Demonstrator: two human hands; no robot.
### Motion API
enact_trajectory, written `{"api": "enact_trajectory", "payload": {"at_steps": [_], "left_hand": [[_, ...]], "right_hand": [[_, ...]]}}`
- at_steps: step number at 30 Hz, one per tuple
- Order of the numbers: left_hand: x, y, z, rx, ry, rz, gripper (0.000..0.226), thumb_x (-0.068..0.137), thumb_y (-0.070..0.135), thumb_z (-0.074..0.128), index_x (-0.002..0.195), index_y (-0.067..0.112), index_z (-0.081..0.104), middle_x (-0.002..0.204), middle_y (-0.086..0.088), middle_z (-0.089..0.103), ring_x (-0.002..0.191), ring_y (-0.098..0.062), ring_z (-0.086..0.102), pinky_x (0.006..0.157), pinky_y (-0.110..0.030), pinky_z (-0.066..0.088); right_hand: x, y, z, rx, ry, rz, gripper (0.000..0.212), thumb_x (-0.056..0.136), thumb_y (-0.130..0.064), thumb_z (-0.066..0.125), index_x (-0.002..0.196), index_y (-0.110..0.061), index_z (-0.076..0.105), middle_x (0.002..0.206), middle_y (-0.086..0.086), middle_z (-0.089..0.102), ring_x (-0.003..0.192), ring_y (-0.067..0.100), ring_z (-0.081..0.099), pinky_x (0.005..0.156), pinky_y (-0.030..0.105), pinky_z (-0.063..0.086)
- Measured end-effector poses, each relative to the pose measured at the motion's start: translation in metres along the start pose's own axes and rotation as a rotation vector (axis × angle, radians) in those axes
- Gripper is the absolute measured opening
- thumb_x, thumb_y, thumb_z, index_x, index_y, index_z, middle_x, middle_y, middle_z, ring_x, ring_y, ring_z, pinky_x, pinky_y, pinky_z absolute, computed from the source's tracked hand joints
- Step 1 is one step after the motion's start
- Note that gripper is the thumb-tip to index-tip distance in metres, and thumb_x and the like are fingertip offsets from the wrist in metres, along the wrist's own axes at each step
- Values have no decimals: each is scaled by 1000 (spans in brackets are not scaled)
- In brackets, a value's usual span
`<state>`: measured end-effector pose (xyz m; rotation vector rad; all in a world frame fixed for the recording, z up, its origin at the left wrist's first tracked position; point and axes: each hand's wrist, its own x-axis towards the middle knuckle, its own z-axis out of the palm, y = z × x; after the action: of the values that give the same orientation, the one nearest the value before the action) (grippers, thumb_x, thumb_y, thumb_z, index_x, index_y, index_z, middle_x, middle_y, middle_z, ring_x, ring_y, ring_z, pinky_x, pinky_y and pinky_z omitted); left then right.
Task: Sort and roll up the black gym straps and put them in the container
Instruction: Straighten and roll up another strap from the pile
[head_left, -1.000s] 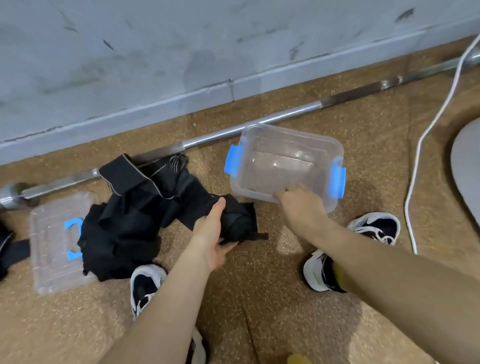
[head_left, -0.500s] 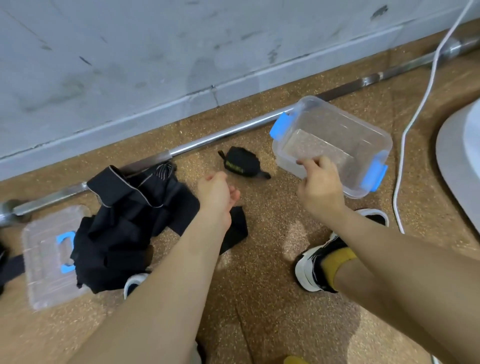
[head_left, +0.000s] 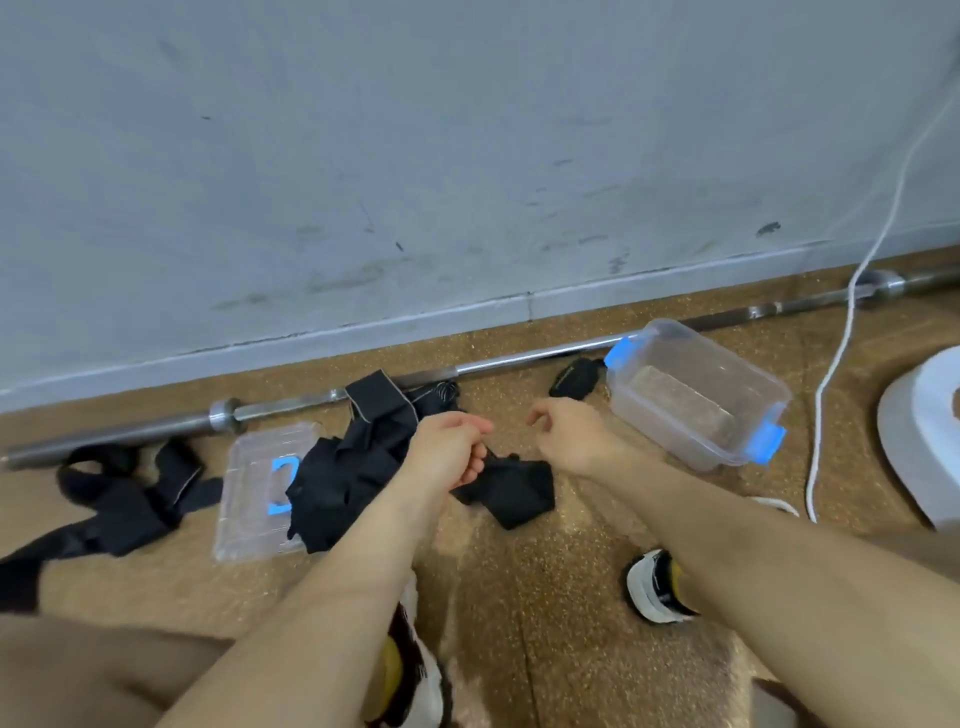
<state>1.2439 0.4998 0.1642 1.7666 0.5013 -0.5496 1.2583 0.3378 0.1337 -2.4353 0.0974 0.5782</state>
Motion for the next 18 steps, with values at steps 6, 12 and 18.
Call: {"api": "enact_trajectory", "payload": {"at_steps": [6,12,18], "left_hand": [[-53,-11,-64,173,45,65,26,97,3,42,100,12,66,70,-5,62,59,-14,58,55,-21,47],[-95,-6,-144,254,176,160,26,95,2,39,92,13,63,73,-6,62,61,-15,58,51,-18,44],[-143,1,-253,97,437,258,30,89,-4,42,80,15,63,68,-7,63,54,-14,59,52,-16,46]], "right_hand": [[-36,-78,36,138,-8,-178,35,94,-6,50,120,-23,66,96,-7,62,96,13,61,87,29,48],[-62,-161,53,133,-25,-316,31,90,-3,52,95,-26,73,85,-10,66,88,14,63,75,25,47],[-77,-243,87,-16,-153,-499,27,92,-5,50,95,-21,71,98,-3,68,91,19,62,79,28,46]]}}
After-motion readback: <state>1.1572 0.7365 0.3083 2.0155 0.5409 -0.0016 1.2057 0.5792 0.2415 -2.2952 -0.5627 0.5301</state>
